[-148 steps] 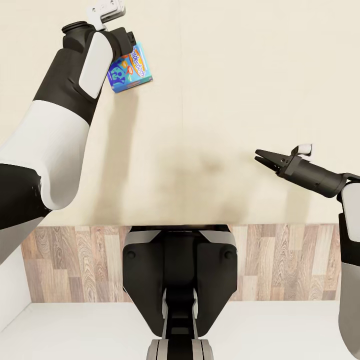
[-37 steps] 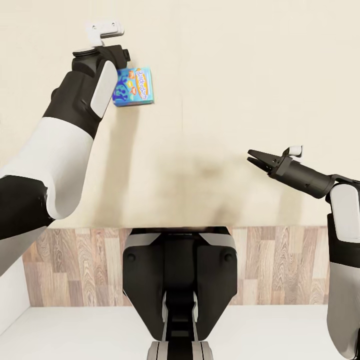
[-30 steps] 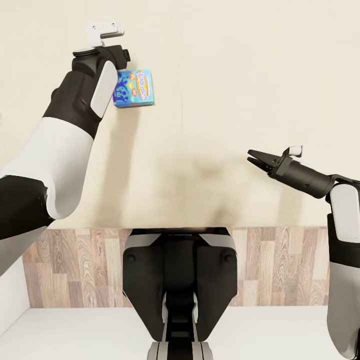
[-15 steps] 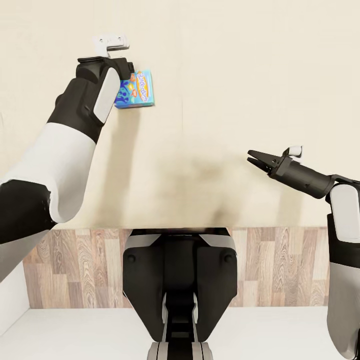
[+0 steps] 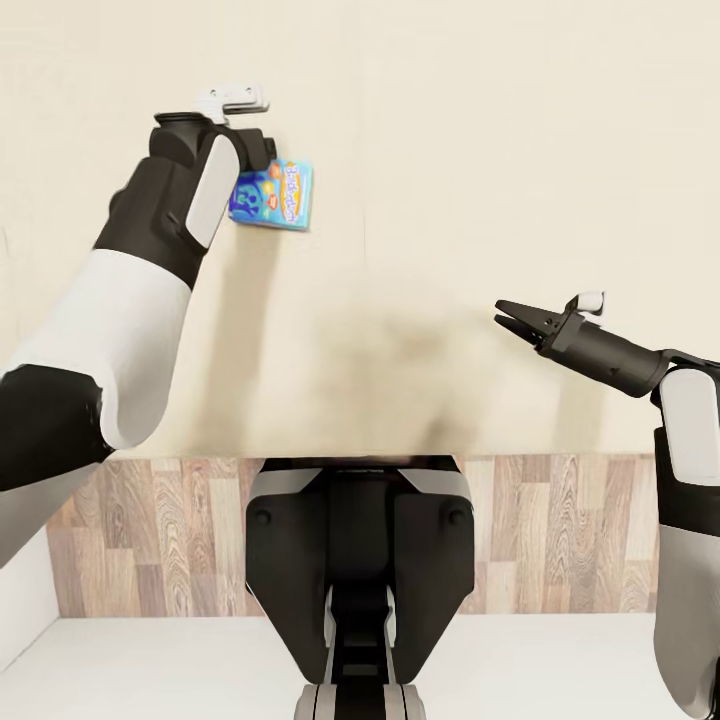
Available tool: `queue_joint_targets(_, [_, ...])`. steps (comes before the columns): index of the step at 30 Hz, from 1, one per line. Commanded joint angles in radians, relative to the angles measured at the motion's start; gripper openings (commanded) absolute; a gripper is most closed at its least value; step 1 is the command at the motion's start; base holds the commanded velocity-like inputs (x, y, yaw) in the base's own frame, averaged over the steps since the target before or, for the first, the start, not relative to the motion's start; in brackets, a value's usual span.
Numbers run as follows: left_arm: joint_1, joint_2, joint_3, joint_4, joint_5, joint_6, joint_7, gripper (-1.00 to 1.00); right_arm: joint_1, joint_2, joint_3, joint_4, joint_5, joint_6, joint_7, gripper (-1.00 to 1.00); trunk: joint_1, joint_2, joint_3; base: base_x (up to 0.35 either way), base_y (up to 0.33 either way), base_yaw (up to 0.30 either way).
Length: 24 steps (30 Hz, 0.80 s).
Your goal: Put all the toys in the child's room - the three board games (two on the bed and one on the table), the two jigsaw puzzles on the table, and the tennis ball on the table - inside the toy box on the table in the child's room.
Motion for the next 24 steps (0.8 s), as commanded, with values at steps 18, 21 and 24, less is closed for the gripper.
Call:
queue_joint_targets(18, [0.011, 0.002, -0.002, -0.037, 0.01, 0.163, -0.087, 1.0, -0.001, 0.0, -0.002, 0.0, 0.005, 0.005, 0.005, 1.0, 0.001, -0.002, 0.006, 0.0, 0.0, 0.0])
queue_joint_targets(21, [0.011, 0.003, -0.003, -0.058, 0.01, 0.19, -0.115, 1.0, -0.001, 0.001, -0.001, 0.0, 0.005, 0.005, 0.005, 1.0, 0.001, -0.002, 0.006, 0.0, 0.0, 0.0])
queue_joint_targets(24, [0.011, 0.002, -0.003, -0.067, 0.009, 0.212, -0.122, 1.0, -0.001, 0.001, -0.001, 0.0, 0.005, 0.005, 0.005, 1.0, 0.001, -0.002, 0.006, 0.0, 0.0, 0.0])
